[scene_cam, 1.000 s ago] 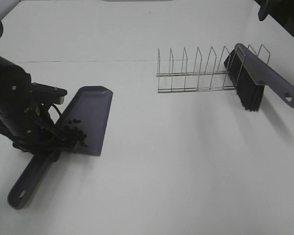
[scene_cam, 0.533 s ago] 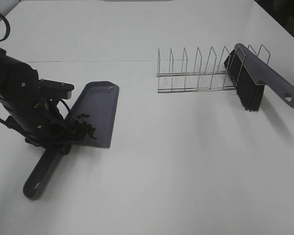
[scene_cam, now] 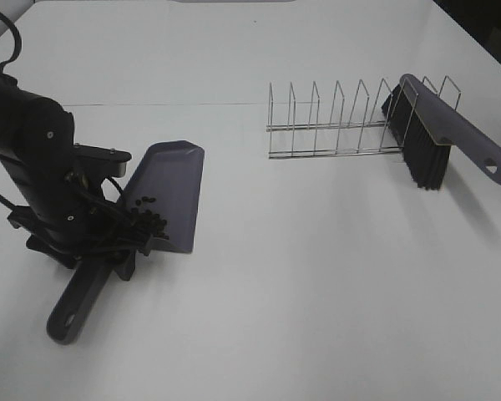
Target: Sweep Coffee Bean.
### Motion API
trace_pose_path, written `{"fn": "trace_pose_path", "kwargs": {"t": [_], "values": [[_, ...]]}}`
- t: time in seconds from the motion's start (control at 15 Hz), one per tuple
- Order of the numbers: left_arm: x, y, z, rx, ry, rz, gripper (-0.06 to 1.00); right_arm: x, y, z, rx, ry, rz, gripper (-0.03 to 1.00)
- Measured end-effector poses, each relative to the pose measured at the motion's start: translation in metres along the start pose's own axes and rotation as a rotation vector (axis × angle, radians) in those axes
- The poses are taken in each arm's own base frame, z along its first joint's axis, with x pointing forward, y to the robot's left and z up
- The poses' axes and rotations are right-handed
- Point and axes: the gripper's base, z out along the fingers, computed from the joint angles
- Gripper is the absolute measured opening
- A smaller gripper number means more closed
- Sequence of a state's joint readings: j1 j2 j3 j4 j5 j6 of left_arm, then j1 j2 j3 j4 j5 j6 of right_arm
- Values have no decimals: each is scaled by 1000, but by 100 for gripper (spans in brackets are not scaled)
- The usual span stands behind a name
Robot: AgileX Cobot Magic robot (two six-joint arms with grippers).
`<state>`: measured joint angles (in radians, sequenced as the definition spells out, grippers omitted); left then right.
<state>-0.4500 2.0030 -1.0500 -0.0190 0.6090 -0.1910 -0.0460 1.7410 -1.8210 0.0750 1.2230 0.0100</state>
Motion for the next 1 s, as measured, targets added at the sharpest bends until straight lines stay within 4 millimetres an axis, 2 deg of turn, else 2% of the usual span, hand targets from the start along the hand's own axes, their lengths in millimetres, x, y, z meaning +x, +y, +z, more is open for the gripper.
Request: {"fn": "trace_pose_path", "kwargs": {"t": [0.13,0.27,0.47,0.6,0.8,0.87,1.0], "values": [[-1,0,-4,-13,72,17,68,2,1,-11,-1,-22,-2,61],[-5,0,-18,-19,72,26,69,13,1,-16,0,-9,-1,61],[-13,7,-62,1,-20,24,69,40,0,-25,1,30,2,61],[-16,31,-90,20,-67,-21,69,63,0,-34,2,49,5,61],[-8,88,-127,13,-130,-120,68,105,0,-49,-2,73,9,61],[9,119,-159,-7,-182,-180,68,135,0,-61,-2,69,9,61],[43,127,-189,-23,-233,-209,68,169,0,-74,-3,54,7,61]]}}
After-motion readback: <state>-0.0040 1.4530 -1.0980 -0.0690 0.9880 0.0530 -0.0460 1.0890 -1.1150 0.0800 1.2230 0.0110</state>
